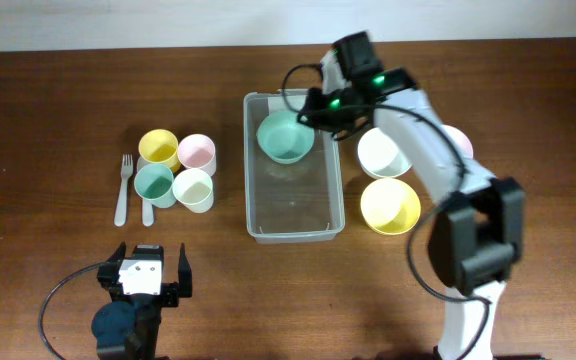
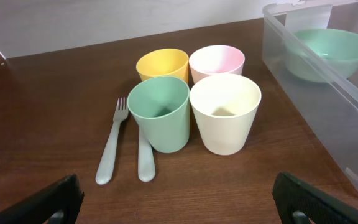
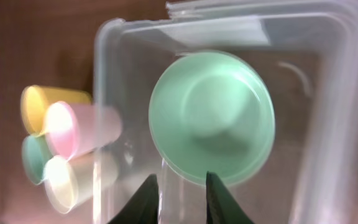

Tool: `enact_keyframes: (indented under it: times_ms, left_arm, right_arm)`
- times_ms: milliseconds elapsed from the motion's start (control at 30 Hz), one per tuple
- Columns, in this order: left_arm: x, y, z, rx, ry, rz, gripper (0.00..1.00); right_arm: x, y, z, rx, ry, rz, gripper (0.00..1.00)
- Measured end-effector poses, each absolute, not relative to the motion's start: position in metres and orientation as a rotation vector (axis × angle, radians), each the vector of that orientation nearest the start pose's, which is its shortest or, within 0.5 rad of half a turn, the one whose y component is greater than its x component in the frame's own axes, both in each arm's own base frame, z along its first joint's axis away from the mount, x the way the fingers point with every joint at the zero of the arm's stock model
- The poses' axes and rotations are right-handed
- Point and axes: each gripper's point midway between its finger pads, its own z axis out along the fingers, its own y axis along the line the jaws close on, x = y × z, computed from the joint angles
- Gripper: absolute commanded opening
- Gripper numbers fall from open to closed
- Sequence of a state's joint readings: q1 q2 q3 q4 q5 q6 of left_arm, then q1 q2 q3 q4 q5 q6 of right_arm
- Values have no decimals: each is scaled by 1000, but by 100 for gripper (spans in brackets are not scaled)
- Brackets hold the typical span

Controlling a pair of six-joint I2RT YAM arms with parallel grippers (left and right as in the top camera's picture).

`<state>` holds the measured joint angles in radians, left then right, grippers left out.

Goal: Pack container
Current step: 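Carry the green bowl left and place it in the container, then move the right gripper to the pink bowl and grasp its rim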

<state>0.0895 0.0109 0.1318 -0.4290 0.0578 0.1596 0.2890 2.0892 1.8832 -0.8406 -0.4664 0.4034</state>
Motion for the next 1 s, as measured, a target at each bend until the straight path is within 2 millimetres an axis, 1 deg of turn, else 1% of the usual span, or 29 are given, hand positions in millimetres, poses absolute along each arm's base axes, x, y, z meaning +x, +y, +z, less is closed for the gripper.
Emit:
enact_keyframes:
  times_ms: [33,67,100,133,167,200,267,300,367,400,433,467,500,567,633,667,800,833,867,933,1000]
  left_arm:
    - [226,10,131,106,1877,117,100]
    - [226,10,131,105,1877,117,100]
    - [226,10,131,105,1877,117,100]
    - [226,10,131,106,1877,117,100]
    - [226,10,131,106,1877,117,100]
    - [226,10,131,106,1877,117,100]
    - [226,10,131,106,1877,117,100]
    - [226,10,131,106,1877,117,100]
    - [226,10,131,106,1877,117,100]
    - [226,10,131,106,1877,117,100]
    - [226,10,131,106,1877,117,100]
    - [226,10,131,106,1877,117,100]
    - [226,10,131,106,1877,117,100]
    - [226,10,131,106,1877,117,100]
    - [226,10,131,106,1877,117,100]
    - [226,10,131,106,1877,117,100]
    - [226,10,131,106,1877,117,100]
    - [226,10,131,106,1877,117,100]
    - [226,10,131,106,1877,117,100]
    - [226,10,131,105,1877,117,100]
    - [226,10,131,106,1877,117,100]
  right_arm:
    - [473,208,170,6,2670,841,24]
    - [472,186,191,50,2647,826,28]
    - [471,155,214,117,2612,805,34]
    - [471,138,225,157,2593,784,40]
    - [468,108,237,225,2575,750,46]
    - [465,76,247,313,2560,704,48]
    - [457,29,251,456,2551,638,50]
    - [445,-14,244,598,2570,560,54]
    - [433,-53,226,735,2600,474,59]
    - [430,-64,218,766,2616,445,60]
    - [427,-74,206,802,2636,414,61]
    - [425,-78,198,822,2650,400,61]
    - [423,-84,178,851,2685,370,61]
    - [423,-89,146,866,2734,344,61]
    - [420,-91,119,880,2781,327,61]
    - [418,-93,97,894,2816,309,61]
    - [415,-96,63,923,2857,301,59]
    - [413,-97,53,934,2869,304,50]
    - [412,-99,45,944,2875,306,47]
    - [416,-98,32,923,2877,345,46]
    - [421,-96,26,911,2871,384,46]
